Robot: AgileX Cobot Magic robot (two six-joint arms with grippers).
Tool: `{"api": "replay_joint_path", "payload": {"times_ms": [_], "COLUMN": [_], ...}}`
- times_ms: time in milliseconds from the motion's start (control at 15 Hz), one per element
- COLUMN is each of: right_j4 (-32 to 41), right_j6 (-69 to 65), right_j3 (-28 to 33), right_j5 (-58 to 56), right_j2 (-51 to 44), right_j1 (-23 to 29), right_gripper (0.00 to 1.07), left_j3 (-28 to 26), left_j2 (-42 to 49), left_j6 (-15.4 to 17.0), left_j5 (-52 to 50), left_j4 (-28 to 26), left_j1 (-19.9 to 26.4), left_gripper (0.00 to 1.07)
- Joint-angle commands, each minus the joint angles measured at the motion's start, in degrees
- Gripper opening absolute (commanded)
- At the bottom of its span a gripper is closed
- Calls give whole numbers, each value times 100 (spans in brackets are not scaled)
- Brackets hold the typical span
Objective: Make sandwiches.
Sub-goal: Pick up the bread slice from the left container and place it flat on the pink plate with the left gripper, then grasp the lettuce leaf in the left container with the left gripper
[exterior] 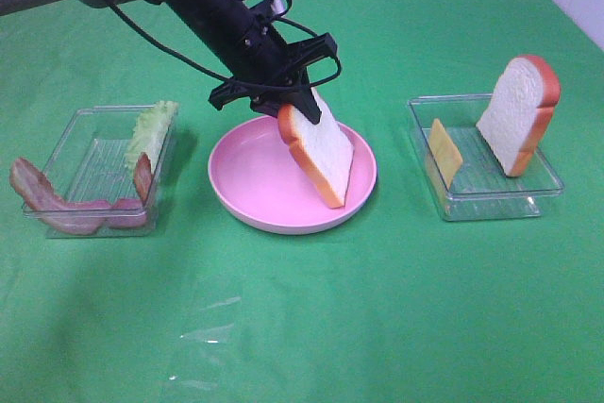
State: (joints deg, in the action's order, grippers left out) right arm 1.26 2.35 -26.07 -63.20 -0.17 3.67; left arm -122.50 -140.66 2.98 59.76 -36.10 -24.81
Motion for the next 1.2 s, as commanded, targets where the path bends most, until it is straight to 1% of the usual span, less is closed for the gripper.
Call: {"api": "replay_joint_path", "payload": {"times_ms": [67, 133, 200, 267, 333, 400, 467, 533, 600, 733, 800, 867, 933, 1067, 1200], "right_j4": [23, 23, 23, 23, 23, 23, 23, 23, 23, 23, 23, 23, 23, 23, 23], "right_j6": [-23, -23, -23, -23, -23, -23, -23, -23, -23, -23, -23, -23, -23, -23, -23], "right_j3": [23, 23, 23, 23, 23, 23, 23, 23, 23, 23, 23, 23, 23, 23, 23], "right_j5": [34, 34, 34, 34, 34, 34, 34, 34, 34, 34, 34, 34, 34, 34, 34], "right_j2": [-189, -189, -189, -189, -189, -189, -189, -189, -189, -189, -189, -189, -189, -189, -189], "right_j1": [-23, -23, -23, -23, -23, -23, -23, -23, -23, -23, -23, -23, -23, -23, -23], "right_gripper": [98, 98, 98, 98, 98, 98, 98, 98, 98, 98, 98, 98, 98, 98, 98], "left_j3": [-17, -17, -17, -17, -17, -17, -17, -63, -143, -372, -556, -854, -1049, -1049, -1037], "left_j2": [-86, -103, -103, -80, -40, 0, 57, 166, 235, 418, 493, 567, 670, 940, 1209], "left_j6": [23, 29, 74, 80, 80, 69, 69, 69, 92, 246, 281, 281, 281, 281, 281], "left_j5": [97, 109, 115, 126, 132, 143, 201, 418, 584, 963, 1175, 1547, 1587, 1587, 1587], "left_j4": [-109, -103, -86, -74, 0, 103, 252, 584, 871, 1404, 1662, 1982, 2229, 2441, 2836], "left_j1": [-17, -17, -17, -17, -17, -17, -17, -17, -17, -17, -17, -17, -17, -17, 0], "left_gripper": [14, 16, 21, 35, 55, 80, 98, 102, 102, 102, 102, 102, 102, 102, 102]}}
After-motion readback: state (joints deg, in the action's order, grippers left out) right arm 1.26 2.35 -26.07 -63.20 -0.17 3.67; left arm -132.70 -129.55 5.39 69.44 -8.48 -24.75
